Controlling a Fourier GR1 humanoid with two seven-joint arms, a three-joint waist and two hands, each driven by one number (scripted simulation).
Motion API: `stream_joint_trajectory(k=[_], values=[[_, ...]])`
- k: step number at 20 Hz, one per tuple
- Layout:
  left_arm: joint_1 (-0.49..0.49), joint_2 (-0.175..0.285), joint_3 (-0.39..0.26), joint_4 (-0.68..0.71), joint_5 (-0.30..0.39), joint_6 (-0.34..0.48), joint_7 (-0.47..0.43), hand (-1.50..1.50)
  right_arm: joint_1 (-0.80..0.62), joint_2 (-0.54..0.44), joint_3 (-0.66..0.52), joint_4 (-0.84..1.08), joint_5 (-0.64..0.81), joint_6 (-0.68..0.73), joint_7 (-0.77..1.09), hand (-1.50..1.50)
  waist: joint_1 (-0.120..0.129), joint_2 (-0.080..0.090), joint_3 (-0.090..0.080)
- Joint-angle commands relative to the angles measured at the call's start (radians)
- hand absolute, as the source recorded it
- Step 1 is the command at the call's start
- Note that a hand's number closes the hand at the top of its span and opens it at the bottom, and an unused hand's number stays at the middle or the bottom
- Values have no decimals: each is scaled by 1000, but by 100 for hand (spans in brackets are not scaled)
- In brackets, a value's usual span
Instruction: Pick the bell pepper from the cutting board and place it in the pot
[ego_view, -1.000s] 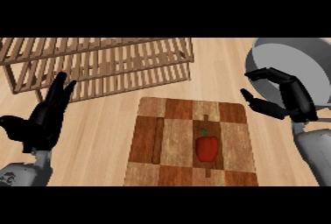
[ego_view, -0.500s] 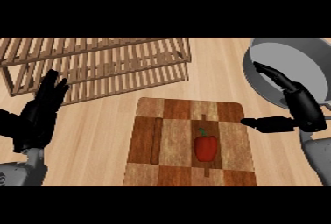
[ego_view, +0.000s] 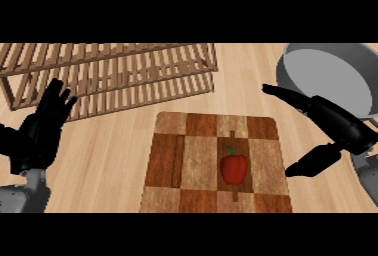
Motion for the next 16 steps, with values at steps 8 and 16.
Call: stream_joint_trajectory(k=[8,16], values=[[-61,-53,-6,46,-52,6,-47,0,-152,122,189,-142,35,224,533,-150,1,5,5],[-29,-56,34,-34,-64,-30,4,0,-38,243,194,-189,144,257,584,-150,2,5,6]])
